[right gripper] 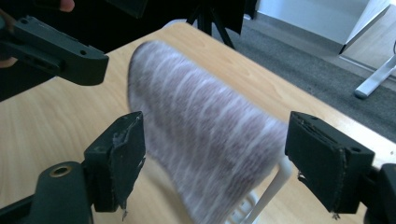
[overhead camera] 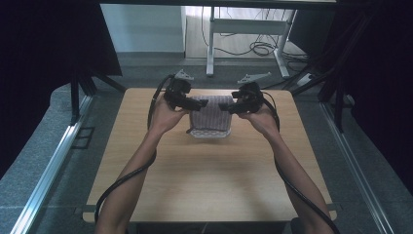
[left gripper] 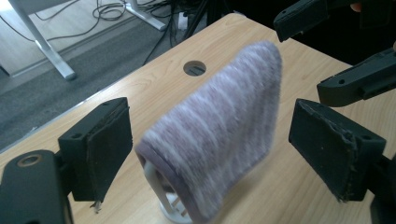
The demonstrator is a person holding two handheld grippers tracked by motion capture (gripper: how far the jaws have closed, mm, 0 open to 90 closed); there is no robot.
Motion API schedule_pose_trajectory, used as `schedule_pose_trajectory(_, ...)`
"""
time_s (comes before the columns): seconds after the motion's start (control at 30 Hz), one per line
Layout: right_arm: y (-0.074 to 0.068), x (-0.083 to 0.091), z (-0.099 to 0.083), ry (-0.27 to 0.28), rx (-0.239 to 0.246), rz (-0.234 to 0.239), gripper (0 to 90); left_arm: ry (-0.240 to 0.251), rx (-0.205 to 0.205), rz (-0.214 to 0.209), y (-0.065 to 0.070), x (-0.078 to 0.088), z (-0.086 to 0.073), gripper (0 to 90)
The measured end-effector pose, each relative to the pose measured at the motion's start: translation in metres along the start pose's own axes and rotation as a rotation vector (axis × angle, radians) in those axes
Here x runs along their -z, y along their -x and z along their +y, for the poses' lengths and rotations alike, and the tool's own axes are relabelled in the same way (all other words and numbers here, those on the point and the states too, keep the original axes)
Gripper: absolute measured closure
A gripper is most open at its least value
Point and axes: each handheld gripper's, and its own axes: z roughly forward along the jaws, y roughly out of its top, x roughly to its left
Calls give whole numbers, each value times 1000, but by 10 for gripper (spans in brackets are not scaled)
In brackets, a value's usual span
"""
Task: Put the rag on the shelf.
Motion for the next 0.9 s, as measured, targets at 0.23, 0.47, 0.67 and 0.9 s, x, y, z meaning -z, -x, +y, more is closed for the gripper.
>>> schedule_pose_trajectory(0.23,-13,9,-11,-7,13,2,155,12,-32,-1,16,11,-13,126)
schedule_pose_trajectory(0.47,-27,15,-33,-26,23,-13,137,15,-53,-1,32,19,-43,112)
schedule_pose_trajectory(0.67,-34,14,-54,-38,23,-6,132,18,-43,-5,39,22,-67,111)
schedule_pose_trajectory(0.9,-42,5,-90,-88,27,-12,109,0,-28,-13,50,16,-113,110)
